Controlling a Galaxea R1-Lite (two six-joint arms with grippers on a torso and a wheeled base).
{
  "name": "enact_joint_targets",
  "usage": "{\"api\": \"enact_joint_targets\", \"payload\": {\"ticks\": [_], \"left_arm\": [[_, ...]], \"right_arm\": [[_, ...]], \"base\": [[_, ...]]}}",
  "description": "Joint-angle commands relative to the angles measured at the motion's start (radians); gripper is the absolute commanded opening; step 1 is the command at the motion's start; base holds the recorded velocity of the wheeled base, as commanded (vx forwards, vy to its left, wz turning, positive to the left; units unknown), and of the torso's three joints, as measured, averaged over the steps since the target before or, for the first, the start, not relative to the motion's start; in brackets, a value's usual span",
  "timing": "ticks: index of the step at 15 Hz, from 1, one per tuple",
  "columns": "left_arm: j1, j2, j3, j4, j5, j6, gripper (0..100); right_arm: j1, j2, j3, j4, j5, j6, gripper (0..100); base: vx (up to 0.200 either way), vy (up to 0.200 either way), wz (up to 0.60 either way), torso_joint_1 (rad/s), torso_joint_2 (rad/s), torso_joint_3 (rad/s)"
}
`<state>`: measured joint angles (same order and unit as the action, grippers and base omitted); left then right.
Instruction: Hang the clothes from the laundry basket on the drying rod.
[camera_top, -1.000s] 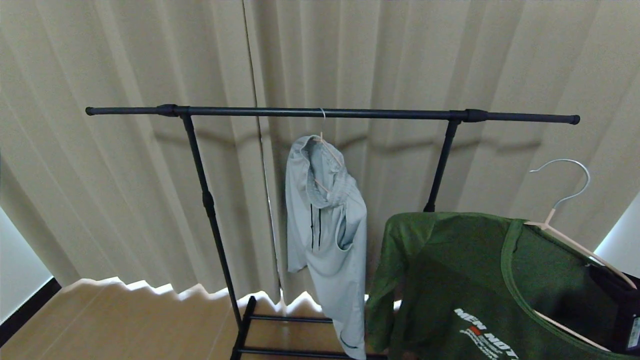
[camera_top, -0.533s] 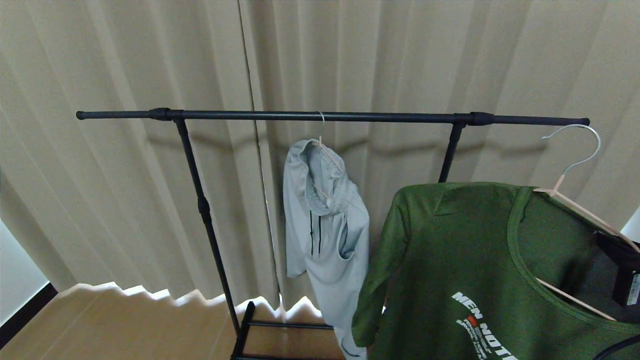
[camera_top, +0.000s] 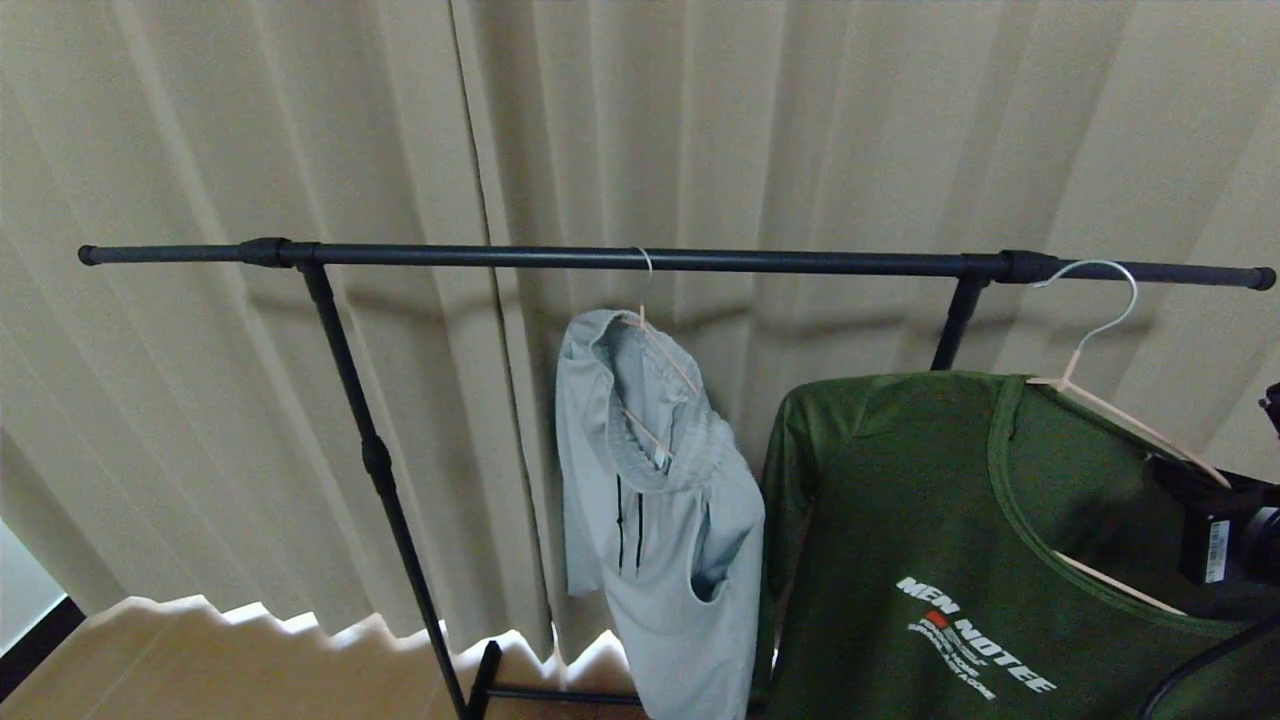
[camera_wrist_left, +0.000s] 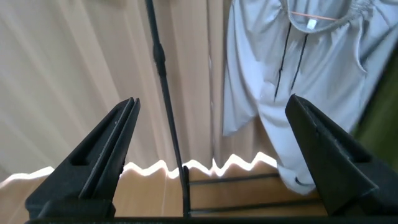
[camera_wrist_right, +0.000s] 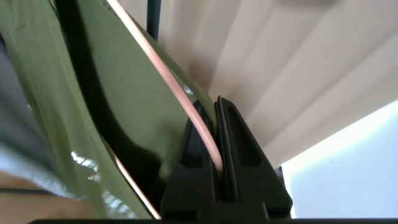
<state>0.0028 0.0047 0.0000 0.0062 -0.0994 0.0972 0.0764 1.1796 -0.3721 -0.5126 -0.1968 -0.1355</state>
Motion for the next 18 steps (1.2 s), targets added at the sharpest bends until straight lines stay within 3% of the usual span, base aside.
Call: {"api": "enact_joint_targets", "payload": {"ticks": [1, 9, 12, 16, 18], "left_arm": [[0.000, 0.000, 0.000, 0.000, 0.000, -0.001, 100], [0.000, 0.000, 0.000, 0.000, 0.000, -0.001, 100], [0.000, 0.000, 0.000, 0.000, 0.000, 0.001, 100], [0.000, 0.000, 0.000, 0.000, 0.000, -0.001, 100], [0.000, 0.000, 0.000, 0.000, 0.000, 0.001, 100]], "right_arm": [[0.037, 0.022, -0.001, 0.000, 0.000, 0.001, 0], [0.131, 0.127, -0.090, -0.001, -0.056, 0.001, 0], [0.135, 0.288, -0.217, -0.004, -0.102, 0.004, 0], [0.140, 0.408, -0.294, -0.017, -0.128, 0.004, 0], [0.149, 0.466, -0.303, -0.101, -0.153, 0.001, 0]], "base": [[0.000, 0.000, 0.00, 0.000, 0.00, 0.000], [0.000, 0.000, 0.00, 0.000, 0.00, 0.000], [0.000, 0.000, 0.00, 0.000, 0.00, 0.000], [0.000, 0.000, 0.00, 0.000, 0.00, 0.000], [0.000, 0.000, 0.00, 0.000, 0.00, 0.000]]}}
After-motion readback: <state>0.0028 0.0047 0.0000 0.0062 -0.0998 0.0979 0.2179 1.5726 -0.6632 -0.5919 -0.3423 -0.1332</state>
